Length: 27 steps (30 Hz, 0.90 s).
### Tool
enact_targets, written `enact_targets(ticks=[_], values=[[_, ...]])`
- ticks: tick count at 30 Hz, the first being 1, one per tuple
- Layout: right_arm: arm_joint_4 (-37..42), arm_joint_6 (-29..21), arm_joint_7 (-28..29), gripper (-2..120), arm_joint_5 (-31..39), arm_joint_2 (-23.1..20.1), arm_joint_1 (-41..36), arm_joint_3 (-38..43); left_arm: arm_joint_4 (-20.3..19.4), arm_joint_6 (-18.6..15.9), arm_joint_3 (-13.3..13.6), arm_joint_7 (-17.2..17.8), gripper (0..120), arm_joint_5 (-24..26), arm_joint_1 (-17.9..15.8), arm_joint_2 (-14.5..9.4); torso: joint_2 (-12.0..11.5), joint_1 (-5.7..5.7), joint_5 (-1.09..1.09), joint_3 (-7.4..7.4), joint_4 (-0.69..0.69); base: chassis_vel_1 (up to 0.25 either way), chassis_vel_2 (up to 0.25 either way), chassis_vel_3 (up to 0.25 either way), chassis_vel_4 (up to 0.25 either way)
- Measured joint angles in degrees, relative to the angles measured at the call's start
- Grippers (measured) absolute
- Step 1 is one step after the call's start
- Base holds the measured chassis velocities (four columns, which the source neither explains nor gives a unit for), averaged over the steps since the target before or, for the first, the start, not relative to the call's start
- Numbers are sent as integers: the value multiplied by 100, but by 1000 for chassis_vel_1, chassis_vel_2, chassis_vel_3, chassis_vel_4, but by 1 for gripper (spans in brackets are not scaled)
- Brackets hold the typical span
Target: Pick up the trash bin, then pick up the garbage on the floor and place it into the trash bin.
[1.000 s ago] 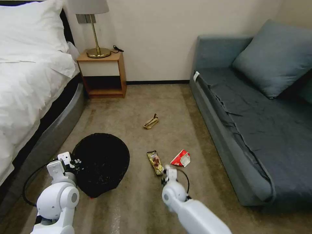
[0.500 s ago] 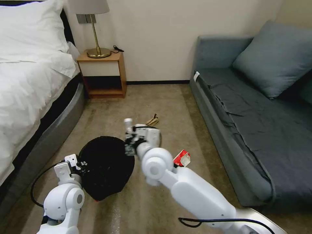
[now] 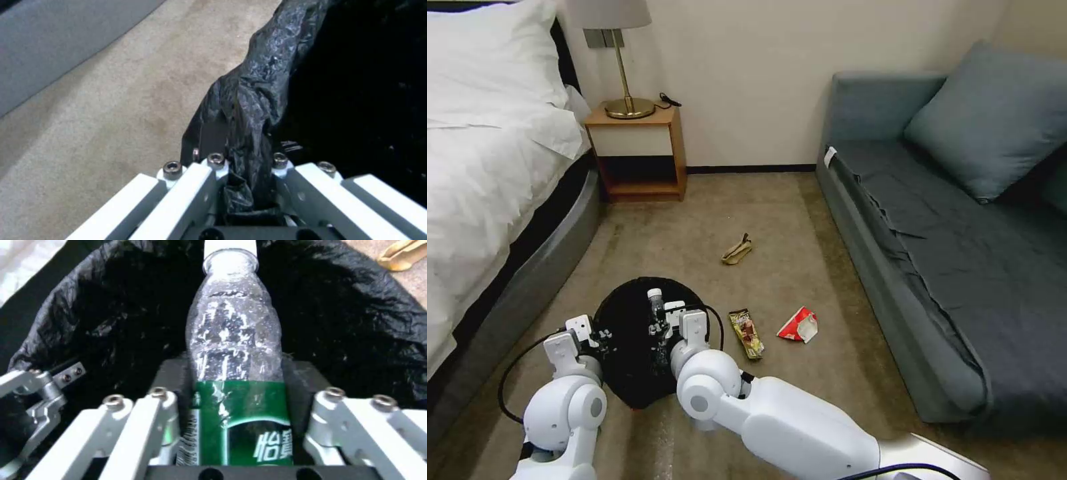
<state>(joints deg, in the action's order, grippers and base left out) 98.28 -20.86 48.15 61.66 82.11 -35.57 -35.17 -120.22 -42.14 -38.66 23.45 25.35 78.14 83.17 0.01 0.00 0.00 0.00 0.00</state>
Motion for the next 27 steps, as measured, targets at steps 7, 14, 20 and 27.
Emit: enact_targets(ticks=[7, 14, 20, 27], values=[[95, -6, -43, 68, -12, -9, -9, 20, -28, 0, -1, -1, 3, -7, 11, 17, 0, 0, 0, 0, 0, 0, 0, 0, 0], [162, -9, -85, 91, -128, -23, -20, 70, -49, 0, -21, -3, 3, -11, 30, 28, 0, 0, 0, 0, 1, 0, 0, 0, 0], [643, 321, -852, 100, -1025, -286, -40, 1206, -47, 0, -98, -7, 3, 14, 35, -1, 0, 0, 1, 0, 1, 0, 0, 0, 0], [1311, 1239, -2117, 100, -2773, -920, -894, 2843, -47, 0, -131, -25, 3, 41, 25, -59, 0, 0, 2, 0, 1, 0, 0, 0, 0]])
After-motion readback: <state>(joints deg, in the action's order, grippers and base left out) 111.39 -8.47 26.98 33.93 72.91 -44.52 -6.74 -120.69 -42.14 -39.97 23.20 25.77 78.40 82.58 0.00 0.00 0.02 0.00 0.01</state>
